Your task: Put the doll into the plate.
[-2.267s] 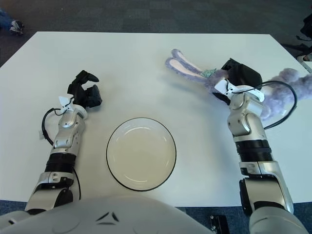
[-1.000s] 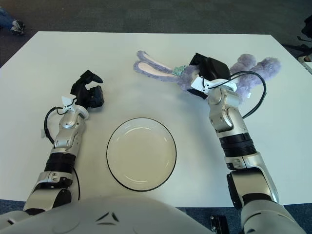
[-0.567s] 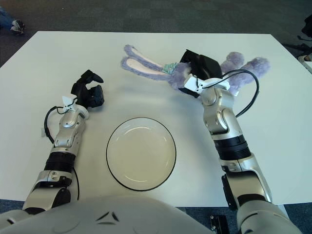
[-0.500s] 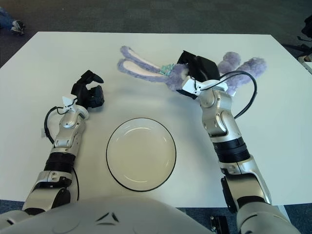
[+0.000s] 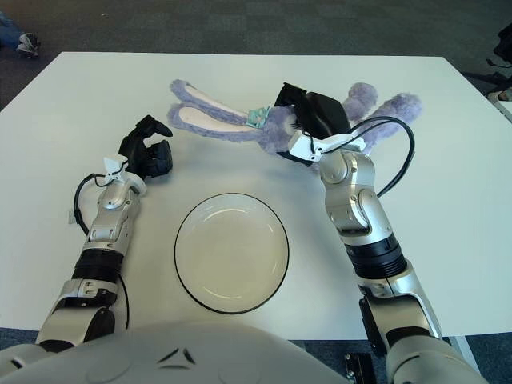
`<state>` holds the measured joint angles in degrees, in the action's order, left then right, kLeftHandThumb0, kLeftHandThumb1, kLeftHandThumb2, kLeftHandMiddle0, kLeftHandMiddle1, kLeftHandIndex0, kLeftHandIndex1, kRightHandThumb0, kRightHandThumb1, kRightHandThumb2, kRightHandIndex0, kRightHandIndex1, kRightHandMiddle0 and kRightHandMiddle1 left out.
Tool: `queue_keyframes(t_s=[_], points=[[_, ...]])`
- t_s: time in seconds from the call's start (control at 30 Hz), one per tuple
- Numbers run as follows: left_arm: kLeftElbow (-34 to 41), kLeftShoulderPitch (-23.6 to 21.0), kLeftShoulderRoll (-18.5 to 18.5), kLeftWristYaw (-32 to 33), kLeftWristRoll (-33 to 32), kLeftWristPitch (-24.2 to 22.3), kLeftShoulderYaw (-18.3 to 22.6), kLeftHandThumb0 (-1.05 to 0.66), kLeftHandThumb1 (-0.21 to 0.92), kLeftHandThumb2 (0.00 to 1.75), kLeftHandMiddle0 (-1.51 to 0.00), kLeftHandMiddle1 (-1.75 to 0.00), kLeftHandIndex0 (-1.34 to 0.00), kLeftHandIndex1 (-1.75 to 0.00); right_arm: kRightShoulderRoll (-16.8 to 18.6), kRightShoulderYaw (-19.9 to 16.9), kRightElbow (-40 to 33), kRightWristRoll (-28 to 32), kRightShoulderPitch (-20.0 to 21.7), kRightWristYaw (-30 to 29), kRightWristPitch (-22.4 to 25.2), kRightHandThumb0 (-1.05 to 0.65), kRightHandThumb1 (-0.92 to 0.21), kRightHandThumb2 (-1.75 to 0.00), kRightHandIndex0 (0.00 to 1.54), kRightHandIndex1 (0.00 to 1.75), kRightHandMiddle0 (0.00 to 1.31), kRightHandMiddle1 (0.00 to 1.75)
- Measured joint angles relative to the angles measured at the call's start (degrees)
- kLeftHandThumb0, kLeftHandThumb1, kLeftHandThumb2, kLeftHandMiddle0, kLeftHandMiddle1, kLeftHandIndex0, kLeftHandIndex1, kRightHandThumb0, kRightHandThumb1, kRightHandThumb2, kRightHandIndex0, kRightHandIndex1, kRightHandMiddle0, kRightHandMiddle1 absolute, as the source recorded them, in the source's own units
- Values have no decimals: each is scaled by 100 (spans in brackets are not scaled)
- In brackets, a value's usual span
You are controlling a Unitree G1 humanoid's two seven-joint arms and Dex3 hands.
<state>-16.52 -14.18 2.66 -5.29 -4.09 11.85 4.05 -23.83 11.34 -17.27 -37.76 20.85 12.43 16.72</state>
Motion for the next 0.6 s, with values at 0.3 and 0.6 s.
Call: queue_keyframes(t_s=[0.3, 0.6], points=[[-11, -2, 5, -92, -7, 10, -2, -43, 49, 110, -116, -175, -48, -175, 139, 32, -101, 53, 0, 151, -1, 0, 7, -165, 96, 144, 73, 175], [-19, -6, 4, -208, -31, 90, -6, -43, 49, 110, -116, -175, -48, -175, 274, 214, -318, -17, 0, 244, 41, 0, 4, -158, 100, 131, 72, 175]])
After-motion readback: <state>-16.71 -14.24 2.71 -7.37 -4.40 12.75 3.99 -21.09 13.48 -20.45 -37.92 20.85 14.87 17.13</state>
